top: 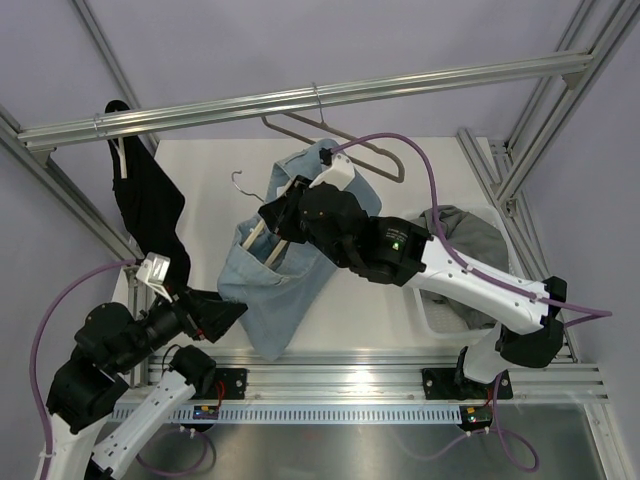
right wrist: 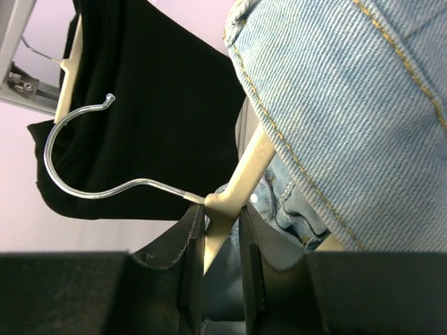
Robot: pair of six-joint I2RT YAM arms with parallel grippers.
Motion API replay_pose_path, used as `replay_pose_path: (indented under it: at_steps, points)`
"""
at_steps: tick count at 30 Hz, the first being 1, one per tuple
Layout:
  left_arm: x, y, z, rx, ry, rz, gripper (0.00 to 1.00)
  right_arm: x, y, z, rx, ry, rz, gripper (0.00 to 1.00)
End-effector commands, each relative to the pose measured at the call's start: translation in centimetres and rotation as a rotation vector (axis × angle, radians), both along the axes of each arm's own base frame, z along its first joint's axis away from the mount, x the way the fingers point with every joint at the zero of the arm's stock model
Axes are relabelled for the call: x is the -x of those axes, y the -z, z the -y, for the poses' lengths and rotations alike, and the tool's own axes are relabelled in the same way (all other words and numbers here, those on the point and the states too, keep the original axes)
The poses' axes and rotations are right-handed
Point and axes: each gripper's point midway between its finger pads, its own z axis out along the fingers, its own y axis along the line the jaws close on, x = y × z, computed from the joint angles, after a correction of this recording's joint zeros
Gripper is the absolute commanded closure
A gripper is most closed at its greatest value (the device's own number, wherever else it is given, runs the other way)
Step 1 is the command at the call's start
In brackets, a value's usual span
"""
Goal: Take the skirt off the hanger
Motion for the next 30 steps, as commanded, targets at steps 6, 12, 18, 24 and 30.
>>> replay_pose_path:
  at_steps: [6, 12, 18, 24, 30]
  points:
    - [0.3, -0.8, 0.6, 0.042, 0.038, 0.036, 0.56, -0.1, -9.2, 3.0, -0.264, 0.057, 0.082, 1.0]
    - [0.3, -1.0, 1.2, 0.058, 0.063, 0.037, 0.55, -0.1, -9.5, 3.2, -0.27, 0.057, 0.085, 1.0]
    - [0.4, -0.7, 1.5, 0.066, 0.08, 0.031, 1.0, -0.1, -9.3, 3.1, -0.277, 0.055, 0.08, 1.0]
    - [0.0, -0.2, -2.7, 0.027, -0.145, 0.022, 1.0, -0.9, -8.6, 4.1, -0.268, 0.103, 0.08, 1.0]
    - [0.2, 0.2, -7.0, -0.013, -0.348, 0.0, 1.0, -3.6, -6.0, 6.7, -0.306, 0.199, 0.037, 1.0]
